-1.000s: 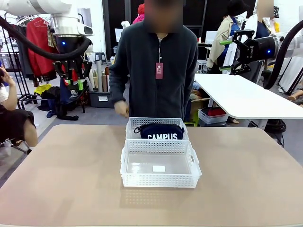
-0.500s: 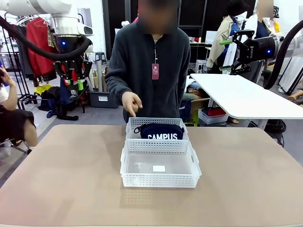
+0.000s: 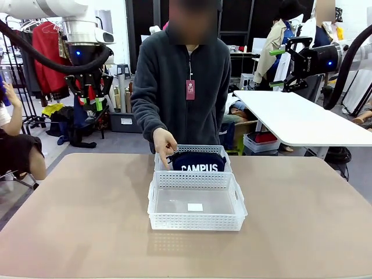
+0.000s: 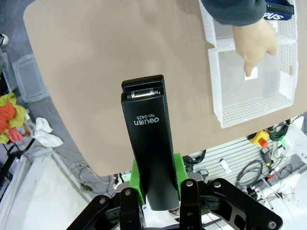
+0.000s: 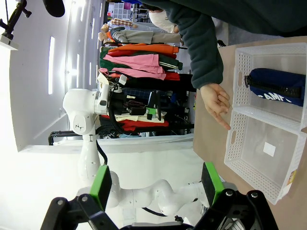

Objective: Distribute items into two baskets.
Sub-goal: Place the picked Stapler into the Organizing basket as instructed by the person.

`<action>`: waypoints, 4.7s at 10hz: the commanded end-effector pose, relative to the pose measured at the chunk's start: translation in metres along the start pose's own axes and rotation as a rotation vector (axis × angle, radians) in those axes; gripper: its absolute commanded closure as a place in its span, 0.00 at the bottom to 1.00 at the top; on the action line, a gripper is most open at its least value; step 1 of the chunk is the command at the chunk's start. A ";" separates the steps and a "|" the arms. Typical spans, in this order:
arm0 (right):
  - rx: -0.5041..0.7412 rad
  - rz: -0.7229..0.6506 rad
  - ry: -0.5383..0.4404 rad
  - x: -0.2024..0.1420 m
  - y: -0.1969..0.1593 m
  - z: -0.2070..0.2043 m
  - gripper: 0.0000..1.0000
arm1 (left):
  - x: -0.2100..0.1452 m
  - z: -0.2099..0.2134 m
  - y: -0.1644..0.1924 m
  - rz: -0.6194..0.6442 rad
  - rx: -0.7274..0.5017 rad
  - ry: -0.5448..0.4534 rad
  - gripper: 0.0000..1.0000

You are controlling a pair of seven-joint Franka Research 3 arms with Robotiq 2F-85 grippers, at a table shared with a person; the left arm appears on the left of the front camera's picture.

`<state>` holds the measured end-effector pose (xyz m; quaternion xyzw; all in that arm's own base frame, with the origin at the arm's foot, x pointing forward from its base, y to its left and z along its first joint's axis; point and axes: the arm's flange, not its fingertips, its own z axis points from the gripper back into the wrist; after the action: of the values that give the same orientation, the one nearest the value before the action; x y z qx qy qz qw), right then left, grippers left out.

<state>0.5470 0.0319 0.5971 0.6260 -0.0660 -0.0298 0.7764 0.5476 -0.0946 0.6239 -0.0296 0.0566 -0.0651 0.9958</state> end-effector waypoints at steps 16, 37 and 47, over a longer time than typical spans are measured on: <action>0.004 -0.005 0.004 -0.002 0.003 0.000 0.00 | -0.008 -0.032 -0.138 -0.776 0.265 0.049 1.00; 0.004 -0.005 0.004 -0.002 0.003 0.000 0.00 | 0.001 -0.182 -0.333 -1.604 0.312 0.066 1.00; 0.004 -0.005 0.004 -0.002 0.003 0.000 0.00 | -0.006 -0.215 -0.340 -1.572 0.238 0.042 1.00</action>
<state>0.5471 0.0323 0.5972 0.6260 -0.0659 -0.0295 0.7765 0.4818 -0.4468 0.4467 0.0601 0.0428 -0.7651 0.6396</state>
